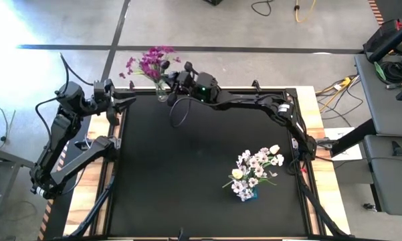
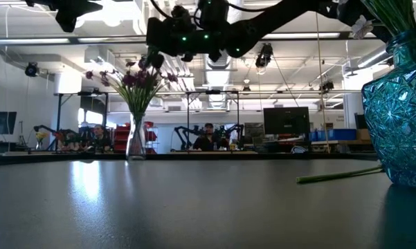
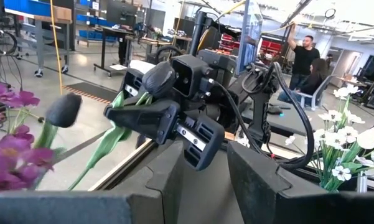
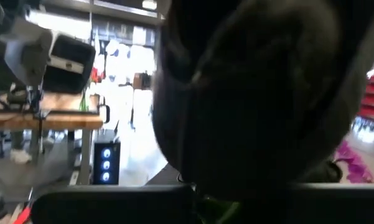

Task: Sort flowers into vase by color
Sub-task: Put the black tulip into the transparent vase

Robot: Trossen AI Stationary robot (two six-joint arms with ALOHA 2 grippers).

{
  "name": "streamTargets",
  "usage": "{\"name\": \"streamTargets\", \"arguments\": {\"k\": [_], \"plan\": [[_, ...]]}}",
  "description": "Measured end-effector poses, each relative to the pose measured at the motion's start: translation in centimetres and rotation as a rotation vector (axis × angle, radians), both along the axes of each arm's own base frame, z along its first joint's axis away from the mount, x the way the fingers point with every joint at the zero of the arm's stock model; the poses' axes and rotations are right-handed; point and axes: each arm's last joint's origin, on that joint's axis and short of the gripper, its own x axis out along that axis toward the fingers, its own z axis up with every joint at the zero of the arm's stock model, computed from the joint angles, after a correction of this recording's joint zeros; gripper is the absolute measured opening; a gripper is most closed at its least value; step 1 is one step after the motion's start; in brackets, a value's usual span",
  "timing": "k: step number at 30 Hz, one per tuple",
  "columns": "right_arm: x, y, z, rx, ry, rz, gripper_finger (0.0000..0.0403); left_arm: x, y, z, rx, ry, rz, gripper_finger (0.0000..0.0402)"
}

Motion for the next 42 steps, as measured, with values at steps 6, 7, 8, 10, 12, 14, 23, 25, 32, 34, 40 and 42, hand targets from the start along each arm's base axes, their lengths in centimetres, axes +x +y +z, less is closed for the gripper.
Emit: {"name": "streamTargets", "arguments": {"k": [6,7,8,10,12,14,23,25,32,34,40,42], "plan": [[0.5,0.4,1.3,0.013,0.072,-0.007,0.0009,0.0,0.0,0.0,0.000,0.000,-0.001,0.0110],[0.6,0.4,1.6,0.019,0.084,-0.017,0.0009,0.0,0.0,0.0,0.000,0.000,-0.001,0.0110],[0.6,0.4,1.9,0.022,0.095,-0.017,0.0009,0.0,0.0,0.0,0.000,0.000,-0.001,0.0110],[0.6,0.4,2.6,0.029,0.114,-0.017,0.0009,0.0,0.0,0.0,0.000,0.000,-0.001,0.0110],[0.6,0.3,3.3,0.034,0.131,-0.019,0.0009,0.0,0.0,0.0,0.001,0.000,-0.001,0.0110],[0.6,0.3,3.9,0.042,0.149,-0.021,0.0009,0.0,0.0,0.0,0.001,0.000,-0.002,0.0110],[0.2,0.2,6.2,0.058,0.188,-0.078,0.0009,0.0,0.0,0.0,0.001,-0.001,-0.002,0.0110],[0.2,0.2,6.4,0.052,0.182,-0.078,0.0009,0.0,0.0,0.0,0.001,-0.001,-0.002,0.0110],[0.1,-0.2,6.2,0.062,0.185,-0.077,0.0009,0.0,0.0,0.0,-0.002,-0.002,-0.002,0.0109],[0.2,-0.2,6.1,0.058,0.180,-0.078,0.0009,0.0,0.0,0.0,-0.002,-0.002,-0.002,0.0107],[1.0,-0.5,4.5,0.082,0.184,-0.074,0.0015,0.0,0.0,-0.1,-0.010,0.003,-0.002,0.0090],[1.2,-0.5,4.0,0.087,0.192,-0.073,0.0025,0.0,0.0,-0.1,-0.010,0.003,-0.002,0.0083]]}}
